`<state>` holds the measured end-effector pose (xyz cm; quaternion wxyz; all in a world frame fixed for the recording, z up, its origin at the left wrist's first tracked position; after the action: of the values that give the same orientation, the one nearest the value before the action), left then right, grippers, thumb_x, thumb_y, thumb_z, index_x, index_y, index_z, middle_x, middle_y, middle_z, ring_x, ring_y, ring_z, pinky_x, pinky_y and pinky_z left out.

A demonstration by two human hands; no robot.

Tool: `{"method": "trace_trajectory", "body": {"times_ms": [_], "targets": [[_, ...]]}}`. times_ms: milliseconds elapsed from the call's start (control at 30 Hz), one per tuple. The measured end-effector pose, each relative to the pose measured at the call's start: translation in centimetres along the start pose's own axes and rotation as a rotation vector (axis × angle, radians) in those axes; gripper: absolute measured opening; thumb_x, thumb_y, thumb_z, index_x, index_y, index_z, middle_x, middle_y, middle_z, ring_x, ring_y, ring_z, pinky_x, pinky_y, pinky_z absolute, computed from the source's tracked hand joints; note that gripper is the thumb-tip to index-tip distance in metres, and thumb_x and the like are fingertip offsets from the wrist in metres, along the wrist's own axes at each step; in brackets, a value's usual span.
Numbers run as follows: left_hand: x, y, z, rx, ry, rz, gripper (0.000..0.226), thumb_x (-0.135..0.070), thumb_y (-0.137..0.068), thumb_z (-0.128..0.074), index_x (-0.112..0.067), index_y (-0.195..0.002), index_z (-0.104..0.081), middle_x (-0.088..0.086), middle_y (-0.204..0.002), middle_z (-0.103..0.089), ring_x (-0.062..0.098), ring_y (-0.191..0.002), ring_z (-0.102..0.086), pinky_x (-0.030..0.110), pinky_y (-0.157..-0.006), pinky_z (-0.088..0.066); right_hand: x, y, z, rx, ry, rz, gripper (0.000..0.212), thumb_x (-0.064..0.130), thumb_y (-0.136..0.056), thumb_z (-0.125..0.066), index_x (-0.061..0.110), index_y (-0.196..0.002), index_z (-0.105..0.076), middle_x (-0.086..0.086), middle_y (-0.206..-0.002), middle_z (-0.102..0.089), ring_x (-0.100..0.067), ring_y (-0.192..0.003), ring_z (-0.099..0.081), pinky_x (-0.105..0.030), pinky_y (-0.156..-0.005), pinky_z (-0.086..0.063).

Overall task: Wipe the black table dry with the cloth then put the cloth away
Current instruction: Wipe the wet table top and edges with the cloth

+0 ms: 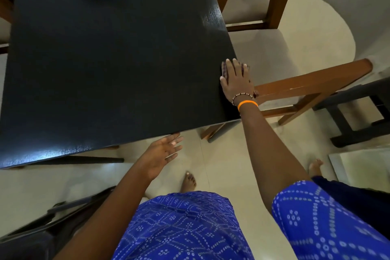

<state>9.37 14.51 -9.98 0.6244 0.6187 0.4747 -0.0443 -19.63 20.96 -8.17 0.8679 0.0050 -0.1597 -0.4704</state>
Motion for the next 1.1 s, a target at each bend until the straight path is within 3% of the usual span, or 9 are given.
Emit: {"method": "trace_trajectory", "body": {"times_ms": [100,233,367,633,733,833,933,1033,1100], "targets": [[0.2,0.1,0.2,0.013,-0.013,0.014,0.036,-0.019,-0.1,-0.034,-0.02,-0.135,-0.043,-0.005,-0.131,-0.051,0.017,-0.122,-0.049,0.032,-0.104,-0.035,-0.8,0.2,0.2,-0.017,-0.048,0.014,0.063,0.038,-0.094,-0.041,0.02,-0.148,-0.015,-0.006,-0.156,-0.018,-0.031,-0.139,-0.024,-0.048,-0.111,-0.03],[0.7,-0.1,0.1,0.034,0.015,0.044,0.037,-0.016,-0.1,-0.033,-0.017,-0.135,-0.042,-0.001,-0.134,-0.05,0.019,-0.124,-0.047,0.033,-0.105,-0.034,-2.7,4.8,0.5,-0.076,-0.19,-0.153,0.062,0.035,-0.095,-0.044,0.015,-0.147,-0.018,-0.013,-0.145,-0.034,-0.032,-0.126,-0.042,-0.043,-0.1,-0.04],[1.0,-0.2,-0.5,0.083,0.027,0.064,0.037,-0.016,-0.099,-0.032,-0.017,-0.135,-0.043,0.002,-0.139,-0.048,0.019,-0.124,-0.047,0.034,-0.107,-0.032,-3.4,10.6,-0.4,-0.204,-0.155,-0.255,0.059,0.034,-0.096,-0.041,0.012,-0.146,-0.021,-0.013,-0.145,-0.036,-0.032,-0.123,-0.043,-0.039,-0.097,-0.041],[1.1,1.5,1.7,0.103,-0.032,0.043,0.036,-0.014,-0.099,-0.036,-0.019,-0.134,-0.045,-0.001,-0.136,-0.049,0.018,-0.121,-0.05,0.034,-0.106,-0.034,1.5,14.6,-2.9,-0.421,-0.768,-0.85,0.056,0.019,-0.097,-0.043,0.004,-0.144,-0.017,-0.018,-0.146,-0.028,-0.034,-0.123,-0.044,-0.034,-0.094,-0.043],[1.2,2.1,4.3,0.053,0.023,0.054,0.038,-0.009,-0.098,-0.035,-0.017,-0.135,-0.044,0.0,-0.133,-0.05,0.019,-0.118,-0.05,0.034,-0.103,-0.034,7.6,15.8,-4.9,-0.432,-0.787,-0.782,0.054,0.014,-0.094,-0.043,-0.002,-0.141,-0.021,-0.022,-0.143,-0.029,-0.039,-0.123,-0.042,-0.038,-0.102,-0.039],[1.6,2.7,7.2,-0.01,0.057,0.081,0.038,-0.007,-0.097,-0.036,-0.019,-0.132,-0.047,0.001,-0.133,-0.052,0.019,-0.117,-0.051,0.033,-0.101,-0.036,13.9,18.0,-7.0,-0.358,-0.78,-0.683,0.056,0.011,-0.095,-0.042,-0.006,-0.142,-0.016,-0.021,-0.144,-0.026,-0.034,-0.129,-0.034,-0.023,-0.103,-0.026],[2.0,3.5,10.0,-0.1,0.118,0.108,0.038,-0.004,-0.097,-0.034,-0.017,-0.13,-0.049,0.004,-0.134,-0.052,0.021,-0.122,-0.048,0.036,-0.105,-0.035,18.6,20.1,-8.7,-0.252,-0.824,-0.548,0.054,0.013,-0.097,-0.039,-0.001,-0.144,-0.015,-0.016,-0.141,-0.029,-0.028,-0.127,-0.039,-0.019,-0.099,-0.033],[2.1,4.4,11.7,-0.154,0.154,0.117,0.039,-0.005,-0.098,-0.033,-0.016,-0.132,-0.046,0.005,-0.139,-0.046,0.018,-0.116,-0.046,0.034,-0.103,-0.033,19.1,20.6,-9.3,-0.23,-0.876,-0.481,0.049,0.011,-0.097,-0.038,-0.001,-0.141,-0.019,-0.014,-0.139,-0.03,-0.025,-0.125,-0.041,-0.011,-0.095,-0.028],[1.8,4.4,12.0,-0.153,0.155,0.107,0.038,-0.007,-0.098,-0.035,-0.016,-0.132,-0.046,0.005,-0.142,-0.044,0.017,-0.115,-0.046,0.032,-0.101,-0.034,16.8,19.8,-8.3,-0.324,-0.921,-0.482,0.047,0.005,-0.096,-0.039,-0.005,-0.138,-0.022,-0.016,-0.139,-0.032,-0.027,-0.125,-0.04,-0.005,-0.097,-0.022]]}}
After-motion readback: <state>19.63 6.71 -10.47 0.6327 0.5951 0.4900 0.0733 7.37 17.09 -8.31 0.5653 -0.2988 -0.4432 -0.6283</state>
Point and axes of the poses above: each hand's wrist, its own y-axis away from the middle knuckle, its own z-axis out of the back of the hand, x = y × z, the point moved 5 cm from there along -y, towards the middle knuckle
